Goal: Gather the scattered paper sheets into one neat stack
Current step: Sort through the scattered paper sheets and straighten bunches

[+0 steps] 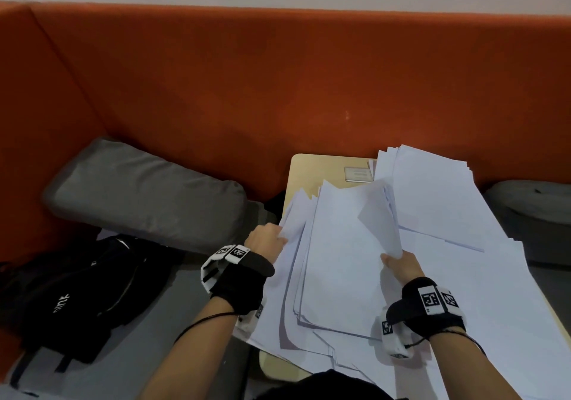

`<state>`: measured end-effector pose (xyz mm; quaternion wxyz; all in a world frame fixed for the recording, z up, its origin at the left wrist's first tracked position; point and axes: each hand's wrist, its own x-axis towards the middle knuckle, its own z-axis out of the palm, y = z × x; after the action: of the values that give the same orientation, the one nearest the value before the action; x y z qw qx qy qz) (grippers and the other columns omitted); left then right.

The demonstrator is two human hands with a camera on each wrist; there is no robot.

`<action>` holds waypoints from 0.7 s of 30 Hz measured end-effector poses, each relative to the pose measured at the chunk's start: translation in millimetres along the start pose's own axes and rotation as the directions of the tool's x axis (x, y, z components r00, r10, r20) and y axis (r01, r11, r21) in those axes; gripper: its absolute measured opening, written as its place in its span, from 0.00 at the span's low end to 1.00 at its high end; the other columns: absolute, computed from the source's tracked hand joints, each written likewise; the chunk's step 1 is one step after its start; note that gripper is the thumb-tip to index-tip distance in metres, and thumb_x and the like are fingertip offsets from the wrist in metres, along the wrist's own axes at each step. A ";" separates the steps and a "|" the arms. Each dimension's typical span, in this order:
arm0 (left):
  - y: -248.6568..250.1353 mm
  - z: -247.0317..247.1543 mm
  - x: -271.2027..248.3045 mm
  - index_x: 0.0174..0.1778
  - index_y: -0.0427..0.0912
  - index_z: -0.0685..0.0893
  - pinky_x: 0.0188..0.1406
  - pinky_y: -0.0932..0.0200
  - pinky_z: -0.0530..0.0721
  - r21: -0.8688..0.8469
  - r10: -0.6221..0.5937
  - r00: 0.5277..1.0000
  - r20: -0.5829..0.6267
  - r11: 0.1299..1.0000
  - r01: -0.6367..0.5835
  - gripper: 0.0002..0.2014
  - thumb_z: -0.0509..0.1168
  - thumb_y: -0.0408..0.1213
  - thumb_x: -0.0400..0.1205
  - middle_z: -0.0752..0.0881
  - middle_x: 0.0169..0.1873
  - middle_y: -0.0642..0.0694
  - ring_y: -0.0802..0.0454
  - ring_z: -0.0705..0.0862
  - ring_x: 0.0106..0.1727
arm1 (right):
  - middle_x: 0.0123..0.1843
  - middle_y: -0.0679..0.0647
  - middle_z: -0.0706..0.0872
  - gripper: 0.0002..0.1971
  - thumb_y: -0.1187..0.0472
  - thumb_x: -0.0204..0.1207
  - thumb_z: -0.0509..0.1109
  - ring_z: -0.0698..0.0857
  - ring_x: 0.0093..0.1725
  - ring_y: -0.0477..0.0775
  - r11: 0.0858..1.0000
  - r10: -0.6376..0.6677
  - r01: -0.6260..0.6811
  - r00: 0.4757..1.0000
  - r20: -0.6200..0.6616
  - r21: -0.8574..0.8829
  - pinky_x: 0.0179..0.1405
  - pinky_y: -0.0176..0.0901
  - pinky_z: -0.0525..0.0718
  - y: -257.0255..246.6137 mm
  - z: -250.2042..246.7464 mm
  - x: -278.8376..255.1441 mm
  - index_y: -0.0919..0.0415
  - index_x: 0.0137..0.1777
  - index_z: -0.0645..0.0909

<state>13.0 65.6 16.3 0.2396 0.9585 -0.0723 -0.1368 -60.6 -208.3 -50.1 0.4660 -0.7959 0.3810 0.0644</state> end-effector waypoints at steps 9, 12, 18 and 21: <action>1.4 9.1 3.8 0.67 0.33 0.76 0.61 0.50 0.77 0.057 -0.042 0.993 0.113 0.998 0.035 0.19 0.60 0.39 0.84 0.80 0.64 0.34 0.36 0.79 0.64 | 0.62 0.71 0.82 0.19 0.62 0.80 0.64 0.81 0.59 0.67 0.994 0.061 -0.062 0.998 -0.013 -0.090 0.53 0.47 0.73 -2.2 3.1 -7.9 0.74 0.67 0.75; -0.8 3.7 9.9 0.65 0.29 0.76 0.61 0.50 0.76 0.060 -0.056 0.988 0.142 0.997 0.048 0.18 0.60 0.39 0.84 0.80 0.63 0.31 0.36 0.78 0.65 | 0.59 0.70 0.83 0.18 0.62 0.80 0.64 0.81 0.56 0.66 0.991 0.060 -0.061 0.998 -0.013 -0.121 0.51 0.47 0.73 -5.2 3.6 -8.8 0.74 0.65 0.76; 26.1 -54.8 12.7 0.62 0.34 0.81 0.57 0.45 0.78 0.080 -0.004 0.990 -0.139 0.997 0.015 0.15 0.59 0.36 0.84 0.82 0.59 0.30 0.32 0.80 0.62 | 0.54 0.68 0.83 0.17 0.62 0.79 0.63 0.81 0.54 0.66 0.985 0.076 -0.079 0.997 -0.022 -0.153 0.49 0.48 0.74 -11.3 1.8 -12.4 0.73 0.64 0.77; 44.4 -98.3 6.7 0.62 0.38 0.83 0.54 0.47 0.79 -0.022 0.069 0.938 -0.340 0.996 -0.081 0.13 0.60 0.35 0.84 0.84 0.57 0.29 0.31 0.82 0.59 | 0.48 0.65 0.80 0.17 0.61 0.80 0.63 0.79 0.47 0.62 0.987 0.077 -0.080 0.997 -0.024 -0.142 0.45 0.46 0.72 -13.6 0.0 -13.0 0.74 0.63 0.77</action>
<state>45.3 68.6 119.4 0.2708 0.9597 -0.0641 0.0382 -60.7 -197.5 -34.8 0.4013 -0.8123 0.4106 0.1027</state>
